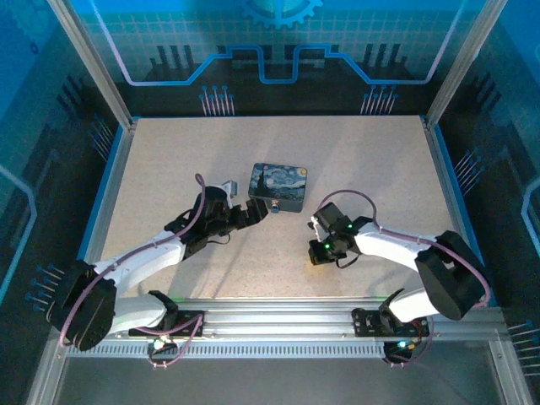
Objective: Unlock the padlock with the key
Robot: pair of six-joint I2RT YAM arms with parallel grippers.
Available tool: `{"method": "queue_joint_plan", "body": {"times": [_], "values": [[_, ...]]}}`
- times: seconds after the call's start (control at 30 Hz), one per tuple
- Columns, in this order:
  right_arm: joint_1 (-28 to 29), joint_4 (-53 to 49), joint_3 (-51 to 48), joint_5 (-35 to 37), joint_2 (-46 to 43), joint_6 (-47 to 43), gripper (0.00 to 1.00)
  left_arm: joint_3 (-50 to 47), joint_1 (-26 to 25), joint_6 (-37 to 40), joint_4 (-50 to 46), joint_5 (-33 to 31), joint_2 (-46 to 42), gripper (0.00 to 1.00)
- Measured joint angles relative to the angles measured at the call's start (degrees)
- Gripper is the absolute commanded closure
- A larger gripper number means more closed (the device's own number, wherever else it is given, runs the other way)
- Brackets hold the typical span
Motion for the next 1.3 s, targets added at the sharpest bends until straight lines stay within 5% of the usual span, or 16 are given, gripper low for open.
{"method": "queue_joint_plan", "body": {"times": [0.47,0.87,1.0,1.23,1.3], "values": [[-3.89,18.03,-1.68,-8.39,-15.26,-4.04,1.00,0.70,-1.01,-9.99,13.38,9.40,2.95,0.19],[-3.34,24.46,0.02,-13.40,-17.16,-7.65,1.00,5.53,-4.33,-11.69,21.11,15.47,11.15,0.45],[-3.06,25.40,0.39,-14.34,-16.55,-7.78,1.00,5.81,-4.87,-12.00,22.23,16.22,12.57,0.57],[-3.15,26.91,0.39,-15.28,-14.95,-7.10,1.00,6.08,-4.98,-12.00,23.93,16.83,13.05,0.96],[-3.69,27.82,0.35,-16.55,-14.47,-5.92,0.99,6.10,-4.94,-11.80,24.26,16.79,13.05,1.00]]}}
